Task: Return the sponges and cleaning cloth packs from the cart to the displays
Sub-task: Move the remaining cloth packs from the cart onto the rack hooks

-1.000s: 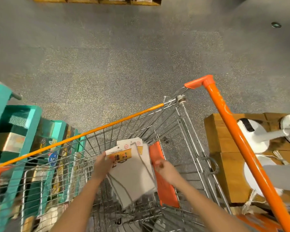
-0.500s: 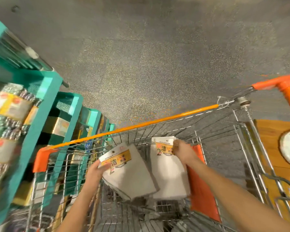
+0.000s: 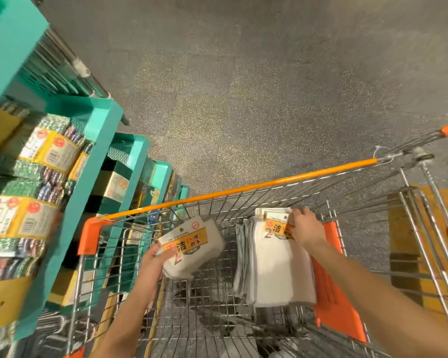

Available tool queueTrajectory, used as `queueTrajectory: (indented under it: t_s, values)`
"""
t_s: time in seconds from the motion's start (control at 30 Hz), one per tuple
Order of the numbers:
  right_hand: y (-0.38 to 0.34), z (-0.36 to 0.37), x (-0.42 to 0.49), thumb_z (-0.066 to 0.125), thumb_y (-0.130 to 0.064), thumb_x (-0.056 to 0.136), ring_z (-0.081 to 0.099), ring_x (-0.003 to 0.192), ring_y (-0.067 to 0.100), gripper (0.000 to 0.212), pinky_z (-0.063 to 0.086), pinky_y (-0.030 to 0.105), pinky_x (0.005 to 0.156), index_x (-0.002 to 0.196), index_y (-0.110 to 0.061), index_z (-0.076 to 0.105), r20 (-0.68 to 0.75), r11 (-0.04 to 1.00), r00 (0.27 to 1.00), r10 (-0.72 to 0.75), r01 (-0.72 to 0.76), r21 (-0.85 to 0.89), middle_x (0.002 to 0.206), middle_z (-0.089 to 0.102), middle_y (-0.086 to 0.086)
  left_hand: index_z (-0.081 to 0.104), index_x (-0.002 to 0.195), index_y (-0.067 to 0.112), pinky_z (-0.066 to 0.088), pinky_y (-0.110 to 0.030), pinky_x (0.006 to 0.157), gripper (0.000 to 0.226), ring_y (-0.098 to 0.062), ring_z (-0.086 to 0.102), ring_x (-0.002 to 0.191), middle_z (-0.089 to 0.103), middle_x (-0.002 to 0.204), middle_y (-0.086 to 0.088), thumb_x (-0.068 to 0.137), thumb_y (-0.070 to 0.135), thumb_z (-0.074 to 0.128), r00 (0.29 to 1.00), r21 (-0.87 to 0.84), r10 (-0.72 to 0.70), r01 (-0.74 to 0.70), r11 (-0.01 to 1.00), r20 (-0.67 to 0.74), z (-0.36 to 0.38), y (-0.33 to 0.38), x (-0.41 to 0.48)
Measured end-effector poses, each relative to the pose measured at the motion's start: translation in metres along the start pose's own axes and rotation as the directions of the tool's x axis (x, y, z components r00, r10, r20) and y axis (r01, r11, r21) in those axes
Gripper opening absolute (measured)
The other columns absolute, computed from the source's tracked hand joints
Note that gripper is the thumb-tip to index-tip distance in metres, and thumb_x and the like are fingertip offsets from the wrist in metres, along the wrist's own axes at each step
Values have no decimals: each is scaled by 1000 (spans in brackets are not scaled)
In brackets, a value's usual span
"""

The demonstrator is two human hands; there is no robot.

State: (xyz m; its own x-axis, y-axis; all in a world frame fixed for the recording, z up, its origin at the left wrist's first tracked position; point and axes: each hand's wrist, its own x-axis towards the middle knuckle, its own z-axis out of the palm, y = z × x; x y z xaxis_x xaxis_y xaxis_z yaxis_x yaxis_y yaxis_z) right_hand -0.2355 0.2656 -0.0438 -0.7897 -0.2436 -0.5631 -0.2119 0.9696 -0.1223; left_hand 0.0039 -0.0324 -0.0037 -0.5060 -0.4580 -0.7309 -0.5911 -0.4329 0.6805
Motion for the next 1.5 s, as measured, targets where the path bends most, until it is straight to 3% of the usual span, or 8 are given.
queueTrajectory:
  t_s: [0.13,0.23,0.33,0.5,0.73,0.83,0.93,1.5]
  values:
    - [4,-21,-18,54,-25,75,57,103,32,32,50,33,84,97,-8,69,76,996,996,-38,32,82,103,61,15,55,128,8,50,-53,92,78,-34,67,99,69,112,-12,61,30,86,998,-34,54,-53,998,33,-4,17,-9]
    - [3,-43,-40,60,-26,83,62,97,29,35,45,23,73,112,-9,69,113,981,991,-75,53,185,99,66,17,70,93,12,53,-35,69,39,-28,66,78,72,90,-13,62,34,79,988,50,130,-134,990,85,3,36,-31]
    - [1,-70,-72,66,-16,85,58,76,20,24,37,12,50,107,-5,68,69,949,993,-93,67,308,75,62,6,65,107,6,54,-46,85,39,-29,70,87,72,102,-17,74,25,77,979,36,191,-194,980,64,4,48,-52]
    - [-2,-116,-137,68,-17,84,50,71,18,14,31,26,53,74,-10,61,-85,885,961,-264,276,376,71,56,8,68,102,8,51,-48,89,27,-29,70,87,72,101,-16,77,17,74,947,54,317,-319,946,46,-2,67,-110]
    - [-33,-194,-265,72,-21,81,47,70,14,18,30,31,61,81,-3,68,-284,762,833,-474,550,342,72,55,4,67,101,3,53,-17,64,16,-13,68,74,73,90,-7,84,5,67,838,102,545,-540,836,-34,-37,86,-248]
    - [-60,-222,-310,74,-30,76,50,66,14,14,37,31,65,71,-20,66,-320,720,789,-524,612,328,68,59,-3,66,107,4,56,-24,76,29,-11,71,80,75,89,1,79,10,73,807,32,583,-583,812,-95,-70,84,-299]
    - [-108,-233,-356,76,-34,73,48,62,13,20,35,31,62,62,-23,64,-338,648,725,-601,689,325,59,56,-6,63,119,2,53,-37,91,44,-24,69,95,70,110,-7,78,10,75,772,2,608,-619,786,-185,-122,73,-360]
    - [-484,-100,-541,75,-26,78,67,74,17,19,54,38,77,89,-11,70,-160,379,441,-883,871,312,89,74,9,71,93,11,56,-23,73,13,-15,71,78,75,90,-7,81,6,71,515,43,577,-721,691,-633,-497,-40,-517]
